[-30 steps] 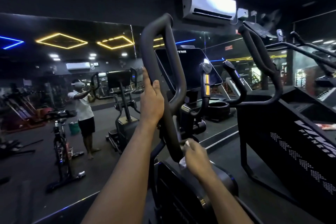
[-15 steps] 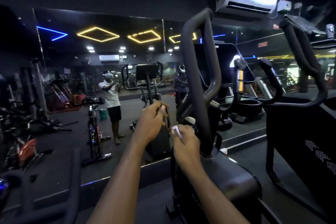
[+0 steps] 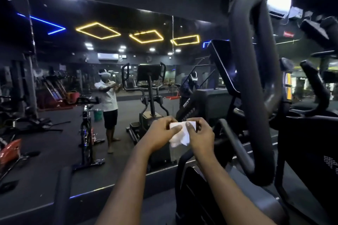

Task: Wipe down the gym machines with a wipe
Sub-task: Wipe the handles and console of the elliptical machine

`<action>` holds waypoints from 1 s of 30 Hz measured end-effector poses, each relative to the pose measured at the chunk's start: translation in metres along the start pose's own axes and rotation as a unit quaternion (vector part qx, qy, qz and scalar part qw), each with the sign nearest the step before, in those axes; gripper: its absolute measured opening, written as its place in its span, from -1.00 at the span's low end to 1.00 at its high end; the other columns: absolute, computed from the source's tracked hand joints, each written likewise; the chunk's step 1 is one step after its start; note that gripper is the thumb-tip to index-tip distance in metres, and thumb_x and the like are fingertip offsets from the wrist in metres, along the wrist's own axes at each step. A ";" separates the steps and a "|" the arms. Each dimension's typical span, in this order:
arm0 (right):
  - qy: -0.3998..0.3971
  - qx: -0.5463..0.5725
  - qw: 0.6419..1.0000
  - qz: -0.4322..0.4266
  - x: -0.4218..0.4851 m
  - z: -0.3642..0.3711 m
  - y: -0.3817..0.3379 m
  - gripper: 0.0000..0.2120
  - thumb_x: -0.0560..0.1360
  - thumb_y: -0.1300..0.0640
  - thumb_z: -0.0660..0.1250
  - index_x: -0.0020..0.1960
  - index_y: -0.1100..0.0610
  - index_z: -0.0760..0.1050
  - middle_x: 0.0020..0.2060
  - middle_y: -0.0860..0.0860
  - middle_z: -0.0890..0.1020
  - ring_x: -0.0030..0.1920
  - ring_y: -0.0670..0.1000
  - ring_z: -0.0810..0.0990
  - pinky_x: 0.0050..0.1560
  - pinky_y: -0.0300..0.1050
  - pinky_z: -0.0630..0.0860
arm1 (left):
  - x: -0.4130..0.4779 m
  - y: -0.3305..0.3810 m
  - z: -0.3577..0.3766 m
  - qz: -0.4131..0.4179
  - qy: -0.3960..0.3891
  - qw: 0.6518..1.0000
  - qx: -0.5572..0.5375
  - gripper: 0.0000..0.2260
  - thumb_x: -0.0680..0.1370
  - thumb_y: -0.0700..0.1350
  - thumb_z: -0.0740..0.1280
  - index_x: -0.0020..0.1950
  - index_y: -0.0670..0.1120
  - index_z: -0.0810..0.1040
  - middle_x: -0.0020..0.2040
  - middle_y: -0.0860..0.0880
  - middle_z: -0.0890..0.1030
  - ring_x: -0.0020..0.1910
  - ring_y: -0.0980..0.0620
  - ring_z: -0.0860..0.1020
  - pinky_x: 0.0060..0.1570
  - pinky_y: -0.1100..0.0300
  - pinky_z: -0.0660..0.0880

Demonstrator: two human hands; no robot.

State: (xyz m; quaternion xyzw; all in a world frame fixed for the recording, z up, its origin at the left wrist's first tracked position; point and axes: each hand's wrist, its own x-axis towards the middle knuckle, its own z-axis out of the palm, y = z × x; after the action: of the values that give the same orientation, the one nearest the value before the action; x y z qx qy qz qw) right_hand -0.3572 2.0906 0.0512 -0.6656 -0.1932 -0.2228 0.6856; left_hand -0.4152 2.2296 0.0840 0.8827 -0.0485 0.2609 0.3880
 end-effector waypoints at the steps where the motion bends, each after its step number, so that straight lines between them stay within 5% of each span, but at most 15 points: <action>1: 0.014 0.007 1.000 0.005 0.011 0.009 0.007 -0.95 0.54 0.26 0.41 -0.06 0.13 0.60 -0.24 -0.04 0.66 -0.22 -0.12 0.62 -0.28 -0.42 0.45 | 0.015 -0.009 -0.002 0.010 -0.010 1.000 0.014 -0.94 0.61 -0.07 0.37 0.02 -0.04 0.60 -0.10 0.03 0.68 -0.13 0.11 0.64 -0.14 0.19 0.57; 6: 0.068 -0.012 0.998 0.002 0.071 0.046 0.045 -0.95 0.55 0.29 0.38 -0.04 0.18 0.60 -0.25 -0.03 0.66 -0.33 -0.26 0.60 -0.37 -0.45 0.42 | 0.096 -0.058 -0.001 0.037 -0.015 0.997 0.059 -0.84 0.62 -0.15 0.32 -0.16 -0.06 0.45 -0.25 0.03 0.53 -0.29 0.14 0.47 -0.37 0.34 0.35; 11: 0.140 -0.017 0.990 -0.015 0.122 0.062 0.077 -0.88 0.59 0.27 0.32 -0.03 0.10 0.58 -0.18 0.00 0.68 -0.19 -0.10 0.65 -0.28 -0.30 0.49 | 0.164 -0.084 0.026 0.070 -0.007 0.997 -0.002 -0.92 0.61 -0.17 0.26 -0.05 -0.17 0.46 -0.15 -0.14 0.61 -0.12 -0.12 0.59 -0.16 -0.03 0.52; 16: 0.245 -0.027 0.966 -0.078 0.166 0.057 0.093 -0.90 0.64 0.23 0.27 -0.02 0.09 0.53 -0.21 -0.01 0.64 -0.27 -0.24 0.57 -0.28 -0.41 0.43 | 0.221 -0.086 0.065 0.171 0.013 0.983 -0.071 -0.96 0.62 -0.18 0.24 -0.01 -0.06 0.44 -0.19 -0.12 0.61 -0.19 -0.08 0.58 -0.17 -0.02 0.50; 25: 0.429 -0.117 0.880 -0.165 0.212 0.009 0.098 -0.92 0.66 0.20 0.27 0.00 0.15 0.52 -0.25 -0.16 0.62 -0.22 -0.29 0.58 -0.14 -0.36 0.45 | 0.292 -0.045 0.127 0.316 -0.063 0.922 -0.216 -0.82 0.67 -0.21 0.21 0.25 -0.07 0.50 -0.09 0.04 0.62 -0.12 0.14 0.57 -0.10 0.20 0.49; 28: 0.473 -0.175 0.840 -0.199 0.217 -0.008 0.087 -0.94 0.65 0.16 0.29 0.01 0.09 0.51 -0.24 -0.12 0.63 -0.21 -0.20 0.60 -0.14 -0.17 0.52 | 0.308 -0.030 0.148 0.389 -0.065 0.882 -0.258 -0.82 0.65 -0.26 0.22 0.22 -0.12 0.52 -0.19 0.04 0.56 -0.24 0.18 0.48 -0.22 0.35 0.36; 30: 0.531 -0.246 0.779 -0.224 0.212 -0.018 0.075 -0.95 0.64 0.15 0.29 0.01 0.07 0.53 -0.27 -0.13 0.62 -0.25 -0.19 0.58 -0.16 -0.13 0.54 | 0.317 -0.015 0.157 0.423 -0.063 0.853 -0.301 -0.87 0.64 -0.27 0.24 0.14 -0.13 0.52 -0.24 0.00 0.55 -0.26 0.14 0.47 -0.24 0.37 0.35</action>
State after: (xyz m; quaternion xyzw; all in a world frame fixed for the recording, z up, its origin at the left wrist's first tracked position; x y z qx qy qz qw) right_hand -0.1404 2.0634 0.1078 -0.5257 0.1196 -0.7284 0.4229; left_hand -0.0722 2.1657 0.1442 0.6318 -0.5172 0.3166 0.4828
